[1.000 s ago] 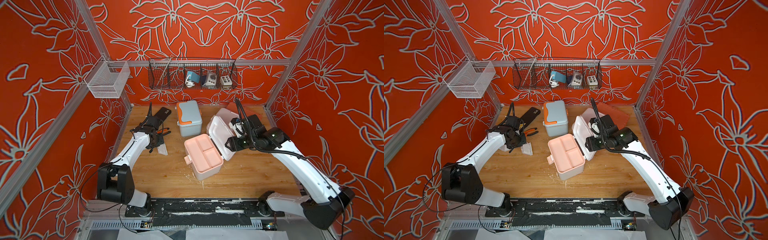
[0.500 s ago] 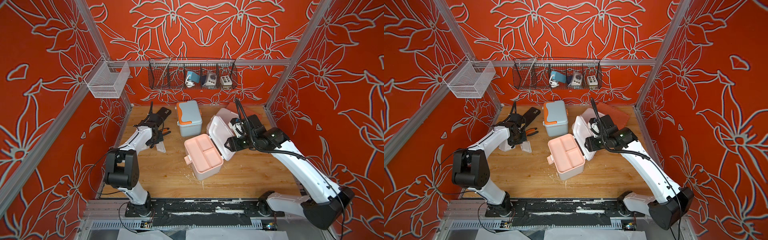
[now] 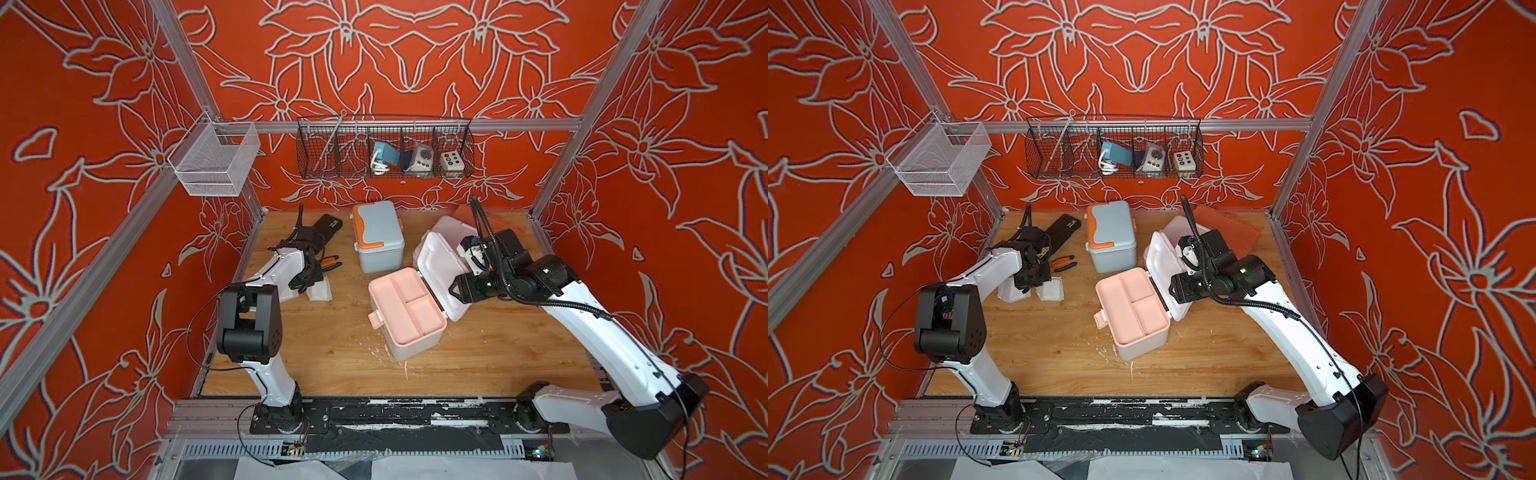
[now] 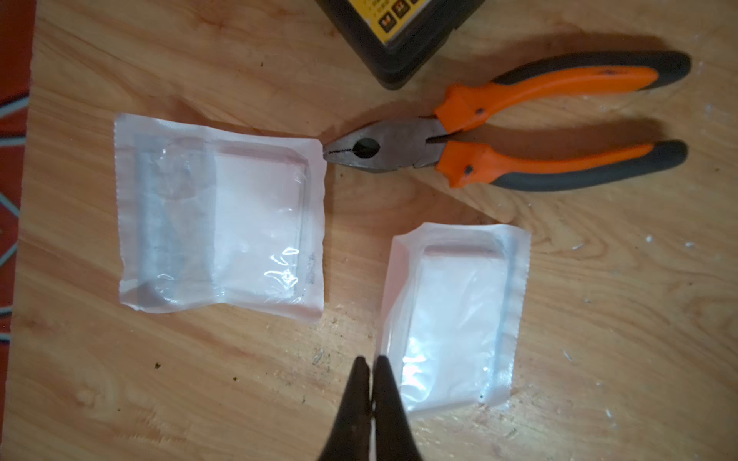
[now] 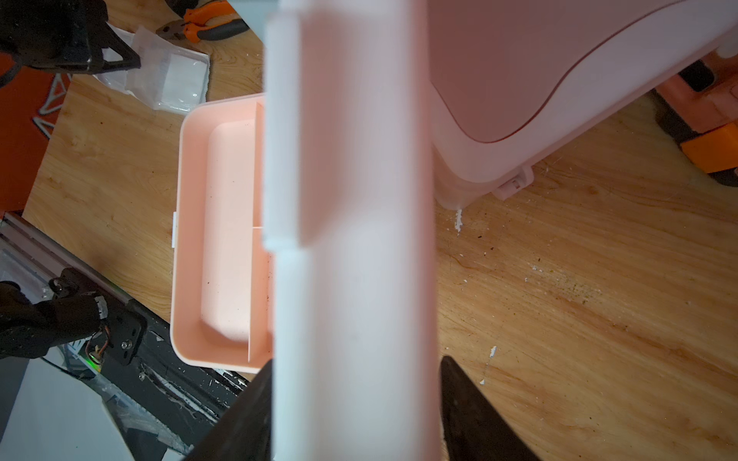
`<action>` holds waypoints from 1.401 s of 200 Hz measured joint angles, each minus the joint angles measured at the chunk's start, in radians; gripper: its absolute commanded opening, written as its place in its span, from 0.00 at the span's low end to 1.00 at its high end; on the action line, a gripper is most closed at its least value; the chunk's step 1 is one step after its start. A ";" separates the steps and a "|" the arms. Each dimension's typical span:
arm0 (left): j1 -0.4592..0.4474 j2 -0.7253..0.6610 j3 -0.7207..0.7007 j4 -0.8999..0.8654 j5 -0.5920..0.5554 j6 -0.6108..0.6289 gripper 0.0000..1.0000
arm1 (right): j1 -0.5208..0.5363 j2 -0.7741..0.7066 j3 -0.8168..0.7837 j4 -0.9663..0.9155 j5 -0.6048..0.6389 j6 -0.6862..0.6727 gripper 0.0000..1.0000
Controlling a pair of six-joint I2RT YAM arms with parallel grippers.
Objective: Open first aid kits and take out gauze
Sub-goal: Place the gauze at the center of the board, then adjust the first aid kit at the center of the board.
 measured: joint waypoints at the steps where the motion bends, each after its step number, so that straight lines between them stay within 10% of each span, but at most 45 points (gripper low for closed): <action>1: 0.000 0.000 0.000 0.000 0.000 0.000 0.00 | 0.000 0.000 0.000 0.000 0.000 0.000 0.63; 23: 0.007 0.018 0.002 0.006 -0.004 0.003 0.00 | 0.000 0.000 0.000 0.000 0.000 0.000 0.63; 73: 0.008 0.028 0.003 0.016 -0.006 0.008 0.44 | 0.000 0.003 -0.010 0.000 0.000 0.000 0.63; 168: 0.008 -0.210 0.010 0.002 0.103 -0.006 0.93 | 0.000 0.005 -0.010 0.001 0.000 0.000 0.63; 280: -0.227 -0.626 -0.131 -0.012 0.297 -0.107 0.97 | 0.000 0.002 -0.039 0.038 -0.006 0.010 0.65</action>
